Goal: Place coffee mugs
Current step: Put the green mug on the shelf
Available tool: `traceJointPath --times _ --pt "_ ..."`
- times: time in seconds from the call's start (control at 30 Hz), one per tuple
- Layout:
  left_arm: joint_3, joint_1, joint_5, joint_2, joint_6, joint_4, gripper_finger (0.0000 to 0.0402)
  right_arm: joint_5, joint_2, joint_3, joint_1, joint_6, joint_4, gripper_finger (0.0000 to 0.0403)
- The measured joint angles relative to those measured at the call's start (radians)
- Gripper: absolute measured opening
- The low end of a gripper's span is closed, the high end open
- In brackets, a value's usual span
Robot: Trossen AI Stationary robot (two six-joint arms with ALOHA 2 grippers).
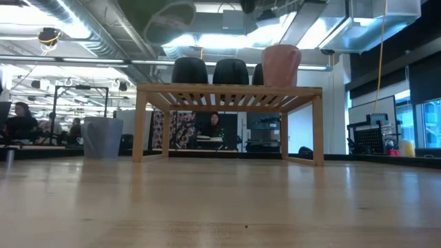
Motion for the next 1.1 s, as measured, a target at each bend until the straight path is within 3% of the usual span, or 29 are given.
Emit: traceJointPath --times 0.17,0.3,0.57,0.77,0.97,1.1 --pt "0.0 0.019 0.01 0.0 -0.002 -0.002 0.0018 0.006 0.01 0.001 0.0 0.0 0.016 0.0174" --pt "0.0 0.033 0.01 0.004 -0.002 -0.007 0.0018 0.064 0.01 0.001 0.0 -0.001 0.028 0.0128" --pt "0.0 0.041 0.044 0.021 -0.008 -0.013 0.0018 0.044 0.011 0.001 -0.022 -0.058 0.012 0.0025" --pt "0.0 0.045 0.041 0.026 0.0 -0.011 0.0027 0.055 0.011 0.001 -0.022 -0.081 -0.005 0.002" --pt "0.0 0.045 0.053 -0.013 -0.004 -0.024 0.0109 0.093 0.007 0.001 -0.023 -0.07 -0.031 0.002" --pt "0.001 0.044 0.063 -0.102 -0.067 -0.096 0.0142 0.184 -0.025 0.001 -0.007 -0.029 -0.102 0.002"
